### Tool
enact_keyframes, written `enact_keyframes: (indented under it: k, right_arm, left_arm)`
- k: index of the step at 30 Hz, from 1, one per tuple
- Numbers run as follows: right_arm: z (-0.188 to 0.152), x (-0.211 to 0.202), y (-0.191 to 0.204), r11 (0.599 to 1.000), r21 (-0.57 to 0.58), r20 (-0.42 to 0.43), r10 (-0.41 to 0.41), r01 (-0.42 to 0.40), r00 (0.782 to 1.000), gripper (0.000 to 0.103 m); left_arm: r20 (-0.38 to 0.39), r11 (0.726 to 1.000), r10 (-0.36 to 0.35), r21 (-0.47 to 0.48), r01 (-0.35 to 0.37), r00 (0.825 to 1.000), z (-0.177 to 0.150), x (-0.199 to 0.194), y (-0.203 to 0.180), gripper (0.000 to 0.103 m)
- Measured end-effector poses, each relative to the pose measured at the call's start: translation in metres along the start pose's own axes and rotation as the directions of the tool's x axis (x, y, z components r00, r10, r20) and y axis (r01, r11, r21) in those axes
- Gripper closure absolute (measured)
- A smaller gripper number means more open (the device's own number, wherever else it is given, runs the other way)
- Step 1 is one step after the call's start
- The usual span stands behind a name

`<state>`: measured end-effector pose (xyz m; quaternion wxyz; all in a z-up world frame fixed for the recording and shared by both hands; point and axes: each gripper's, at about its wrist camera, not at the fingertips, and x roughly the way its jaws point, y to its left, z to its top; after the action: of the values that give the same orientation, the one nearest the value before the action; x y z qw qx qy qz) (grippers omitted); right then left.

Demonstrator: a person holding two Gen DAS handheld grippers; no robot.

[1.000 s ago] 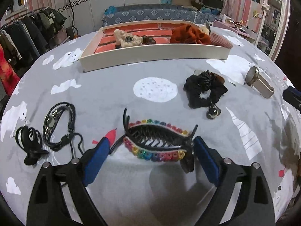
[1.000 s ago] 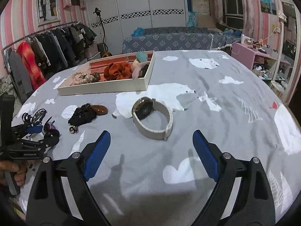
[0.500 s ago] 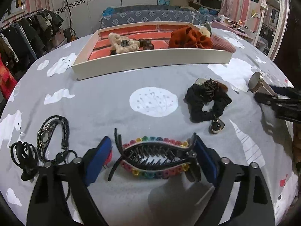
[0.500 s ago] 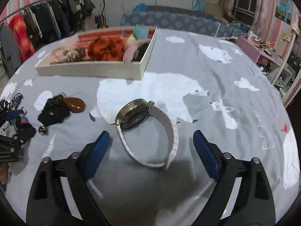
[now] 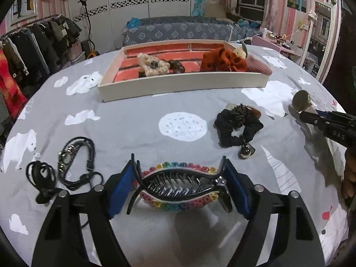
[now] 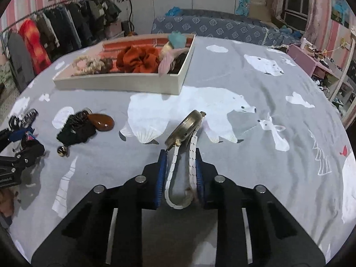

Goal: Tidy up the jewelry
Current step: 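Grasp the white-band watch with the right tool while the left tool closes on the rainbow claw clip, then carry the watch and claw clip over the red tray and open both tools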

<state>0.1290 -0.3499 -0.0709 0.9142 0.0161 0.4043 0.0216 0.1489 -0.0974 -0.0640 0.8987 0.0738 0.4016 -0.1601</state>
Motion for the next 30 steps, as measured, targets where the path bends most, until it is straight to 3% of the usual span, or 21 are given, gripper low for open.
enact_keyframes:
  k: [12, 30]
  right_arm:
    - [-0.014, -0.085, -0.005, 0.998, 0.069, 0.168, -0.005, -0.006, 0.986, 0.080]
    - [-0.025, -0.144, 0.007, 0.997, 0.062, 0.265, -0.055, 0.040, 0.963, 0.080]
  left_arm:
    - [0.133, 1.000, 0.006, -0.006, -0.005, 0.991, 0.021, -0.045, -0.012, 0.026]
    - [0.242, 0.999, 0.045, 0.012, -0.049, 0.969, 0.068, -0.066, -0.009, 0.026]
